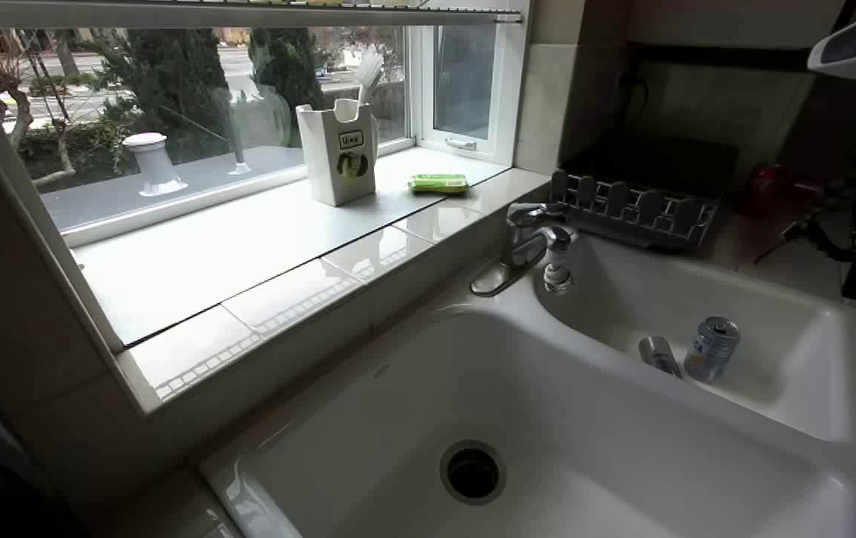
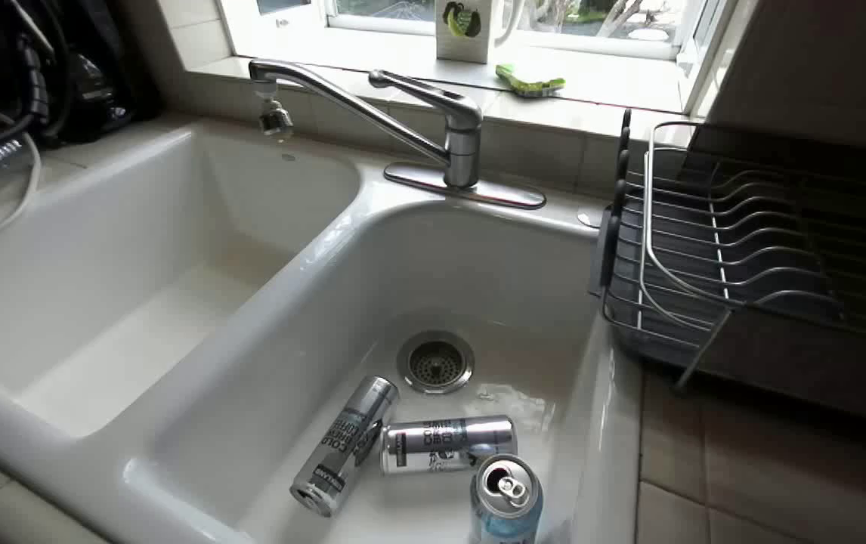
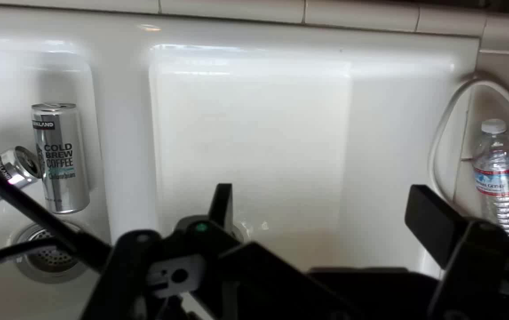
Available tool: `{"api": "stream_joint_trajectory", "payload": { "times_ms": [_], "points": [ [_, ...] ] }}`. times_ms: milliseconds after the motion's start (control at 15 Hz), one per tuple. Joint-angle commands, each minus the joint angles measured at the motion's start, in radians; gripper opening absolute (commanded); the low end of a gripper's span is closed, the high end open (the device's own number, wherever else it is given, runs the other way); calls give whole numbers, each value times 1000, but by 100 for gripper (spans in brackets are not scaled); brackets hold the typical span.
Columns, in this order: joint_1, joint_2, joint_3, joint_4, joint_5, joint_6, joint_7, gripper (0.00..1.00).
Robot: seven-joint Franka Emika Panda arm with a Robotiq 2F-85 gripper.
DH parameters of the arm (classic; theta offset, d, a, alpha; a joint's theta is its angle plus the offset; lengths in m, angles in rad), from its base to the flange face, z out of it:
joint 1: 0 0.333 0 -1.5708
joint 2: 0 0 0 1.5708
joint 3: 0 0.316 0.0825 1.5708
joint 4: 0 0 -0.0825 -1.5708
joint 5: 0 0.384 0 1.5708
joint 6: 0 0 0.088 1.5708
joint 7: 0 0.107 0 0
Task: Put the bottle on the left of the sink
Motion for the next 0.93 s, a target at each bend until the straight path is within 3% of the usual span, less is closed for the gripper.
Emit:
{"api": "stream_joint_trajectory", "payload": {
  "times_ms": [0, 533, 867],
  "points": [
    [-30, 1, 20, 3, 14, -8, -17, 100],
    [-16, 18, 23, 22, 8, 18, -54, 100],
    [16, 232, 98, 309, -113, -13, -157, 100]
  ]
}}
